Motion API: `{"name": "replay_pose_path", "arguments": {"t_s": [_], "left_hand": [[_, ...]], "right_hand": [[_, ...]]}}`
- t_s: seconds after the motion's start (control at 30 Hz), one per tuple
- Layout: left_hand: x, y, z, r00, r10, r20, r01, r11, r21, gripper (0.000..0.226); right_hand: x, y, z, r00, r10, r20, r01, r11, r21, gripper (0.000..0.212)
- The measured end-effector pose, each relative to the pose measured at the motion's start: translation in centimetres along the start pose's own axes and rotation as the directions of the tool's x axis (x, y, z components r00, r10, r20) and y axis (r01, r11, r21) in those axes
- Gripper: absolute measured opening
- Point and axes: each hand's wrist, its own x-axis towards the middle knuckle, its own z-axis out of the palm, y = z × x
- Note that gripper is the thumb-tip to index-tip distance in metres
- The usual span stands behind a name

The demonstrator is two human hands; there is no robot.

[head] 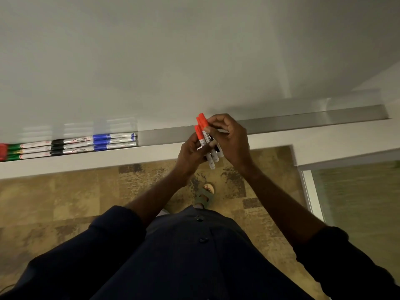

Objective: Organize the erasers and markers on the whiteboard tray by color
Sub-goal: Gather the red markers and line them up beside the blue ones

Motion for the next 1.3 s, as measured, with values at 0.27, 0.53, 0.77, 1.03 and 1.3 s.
{"name": "replay_pose_path", "arguments": {"t_s": [0.27,0.53,0.77,1.03,1.3], "left_hand": [[-0.9,-0.1,-1.9,0.983,-0.109,-0.15,0.052,0.94,-0.338,0.037],[-1.4,-0.6,-4.8,0.933,-0.098,-0.346,-0.054,0.914,-0.403,0.037],[-1.5,-0.3,-7.1,0.91,-0.195,-0.365,-0.011,0.871,-0.491,0.038],[-2.2,0.1,-11.4,0.914,-0.295,-0.28,0.178,0.909,-0.376,0.056],[-4.1,-2.0,-13.5,0.925,0.252,-0.286,-0.076,0.857,0.509,0.036]], "right_hand": [[-2.1,-0.5,3.6,0.997,0.05,-0.066,-0.056,0.995,-0.087,0.038],[-6.2,-1.5,9.1,0.768,0.612,0.188,-0.571,0.522,0.634,0.037],[-4.9,-1.3,12.4,0.788,0.615,0.023,-0.533,0.663,0.525,0.031],[-1.2,0.5,14.2,0.831,0.556,-0.017,-0.525,0.795,0.304,0.027],[2.1,0.8,16.0,0.865,0.498,-0.068,-0.502,0.861,-0.084,0.024]]}}
